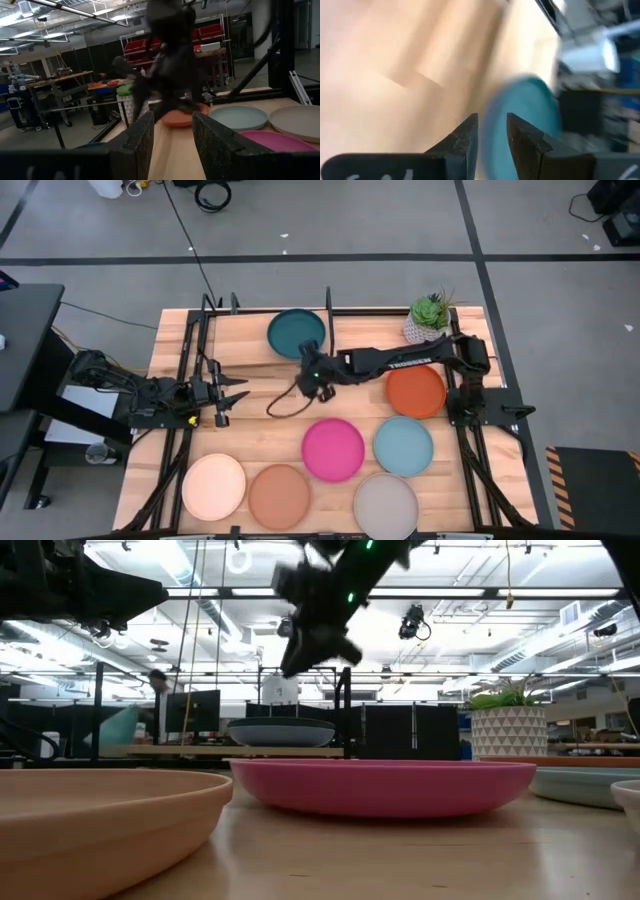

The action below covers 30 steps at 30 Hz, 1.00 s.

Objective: Place and stack plates onto a shelf
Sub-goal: Put the light blue plate on the shelf

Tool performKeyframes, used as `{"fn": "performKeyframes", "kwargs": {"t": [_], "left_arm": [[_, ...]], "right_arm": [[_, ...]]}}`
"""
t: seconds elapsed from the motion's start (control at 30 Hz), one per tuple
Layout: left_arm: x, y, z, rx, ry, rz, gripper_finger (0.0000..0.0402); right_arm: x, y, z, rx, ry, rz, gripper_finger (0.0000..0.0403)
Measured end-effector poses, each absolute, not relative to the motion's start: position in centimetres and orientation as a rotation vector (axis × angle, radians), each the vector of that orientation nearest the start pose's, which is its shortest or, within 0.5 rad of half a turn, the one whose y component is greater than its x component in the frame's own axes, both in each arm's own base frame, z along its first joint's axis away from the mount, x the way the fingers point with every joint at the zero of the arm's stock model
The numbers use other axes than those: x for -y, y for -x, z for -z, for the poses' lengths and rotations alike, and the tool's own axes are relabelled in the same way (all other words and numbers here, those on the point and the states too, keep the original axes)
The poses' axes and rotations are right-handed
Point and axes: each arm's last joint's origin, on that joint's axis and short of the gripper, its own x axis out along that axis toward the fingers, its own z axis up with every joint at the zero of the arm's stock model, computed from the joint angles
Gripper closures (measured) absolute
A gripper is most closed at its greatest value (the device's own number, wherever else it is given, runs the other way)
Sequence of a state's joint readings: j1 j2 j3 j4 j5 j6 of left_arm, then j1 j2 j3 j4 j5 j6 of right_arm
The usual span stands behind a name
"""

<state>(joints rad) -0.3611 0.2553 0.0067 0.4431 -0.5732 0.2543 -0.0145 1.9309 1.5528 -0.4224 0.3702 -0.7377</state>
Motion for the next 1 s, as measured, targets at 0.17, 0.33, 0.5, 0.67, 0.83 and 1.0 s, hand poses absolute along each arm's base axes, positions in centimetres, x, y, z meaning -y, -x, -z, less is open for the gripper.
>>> {"fn": "performKeyframes", "kwargs": {"t": [0.17,0.33,0.5,0.67,0.83,1.0], "left_arm": [[2.3,-10.6,-18.6,0.147,-0.158,-0.231,0.0260],[2.3,-10.6,-18.6,0.147,-0.159,-0.232,0.0260],[2.3,-10.6,-18.6,0.144,-0.169,-0.241,0.0260],[2.3,-10.5,-18.7,0.151,-0.203,-0.248,0.0260],[2.3,-10.5,-18.7,0.147,-0.255,-0.253,0.0260],[2.3,-10.5,-18.8,0.147,-0.320,-0.260,0.0260]], "right_arm": [[-1.3,-41.5,-25.7,-0.871,0.579,-0.175,0.0296],[-3.5,-39.8,-25.0,-1.017,0.314,-0.312,0.0295],[-5.1,-37.2,-24.1,-1.294,0.211,-0.287,0.0295],[-5.3,-34.9,-23.5,-1.546,0.111,-0.067,0.0295],[-5.6,-33.3,-21.0,-1.661,0.106,-0.070,0.0296],[-5.6,-31.6,-18.0,-1.756,0.081,-0.169,0.0296]]}}
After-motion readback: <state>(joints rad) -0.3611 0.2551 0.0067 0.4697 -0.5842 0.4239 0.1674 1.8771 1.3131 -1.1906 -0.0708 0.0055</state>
